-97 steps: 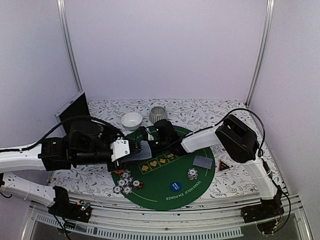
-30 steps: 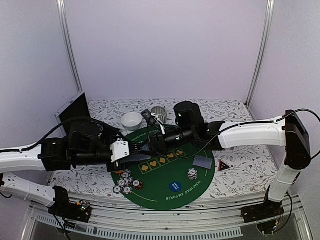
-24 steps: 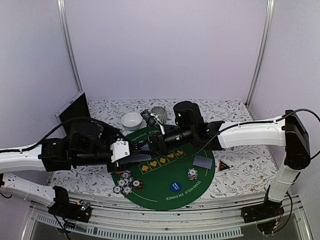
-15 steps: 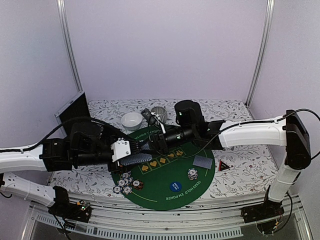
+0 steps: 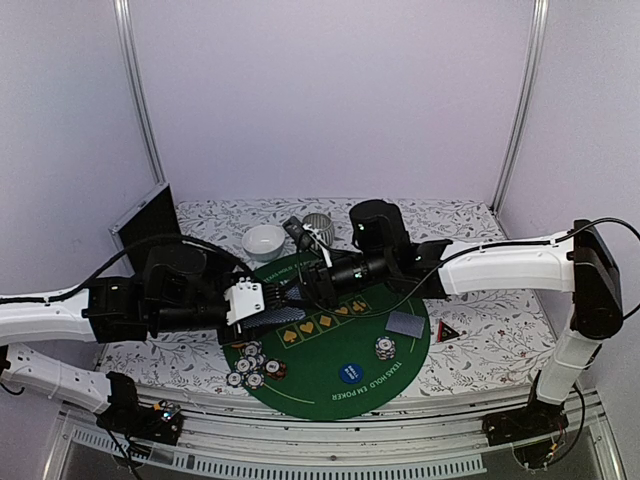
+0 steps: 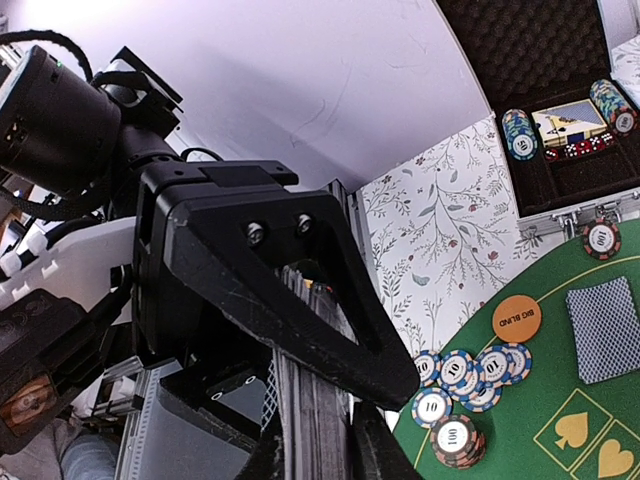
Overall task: Distribute texas hold em gaming equipment
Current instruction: Pass from the right arm to the left
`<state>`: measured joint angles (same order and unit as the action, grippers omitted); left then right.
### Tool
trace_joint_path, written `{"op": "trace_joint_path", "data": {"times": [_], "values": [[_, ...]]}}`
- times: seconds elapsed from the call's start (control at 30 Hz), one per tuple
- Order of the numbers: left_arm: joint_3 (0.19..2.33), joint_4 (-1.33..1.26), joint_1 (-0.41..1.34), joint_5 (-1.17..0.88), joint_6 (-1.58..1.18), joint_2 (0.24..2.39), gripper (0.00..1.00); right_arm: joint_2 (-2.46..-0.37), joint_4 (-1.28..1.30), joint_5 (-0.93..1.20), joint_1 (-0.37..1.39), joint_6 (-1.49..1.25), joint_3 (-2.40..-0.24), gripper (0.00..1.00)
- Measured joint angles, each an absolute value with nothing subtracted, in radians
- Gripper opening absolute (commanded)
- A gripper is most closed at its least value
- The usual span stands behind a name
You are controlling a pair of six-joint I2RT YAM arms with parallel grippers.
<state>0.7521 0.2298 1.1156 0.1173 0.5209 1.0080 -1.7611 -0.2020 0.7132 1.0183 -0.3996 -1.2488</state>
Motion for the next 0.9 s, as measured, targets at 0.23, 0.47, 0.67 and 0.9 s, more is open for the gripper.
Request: {"op": "trace_joint_path", "data": {"times": [0.23, 0.47, 0.67, 0.9], "values": [[0.752, 0.229, 1.116, 0.121, 0.530, 1.006, 0.52, -1.753, -0.178, 0.707, 1.020, -0.408, -1.249, 0.36], [0.752, 0.229, 1.116, 0.124, 0.531, 1.002, 0.52, -1.737, -0.121, 0.644, 1.020, -0.402, -1.249, 0.44], [0.752, 0.230, 1.116, 0.128, 0.531, 0.999, 0.52, -1.706, -0.054, 0.574, 1.021, -0.385, -1.249, 0.45], [0.752, 0.229, 1.116, 0.128, 0.532, 0.999, 0.52, -1.658, 0.008, 0.521, 1.021, -0.364, -1.249, 0.45]]}}
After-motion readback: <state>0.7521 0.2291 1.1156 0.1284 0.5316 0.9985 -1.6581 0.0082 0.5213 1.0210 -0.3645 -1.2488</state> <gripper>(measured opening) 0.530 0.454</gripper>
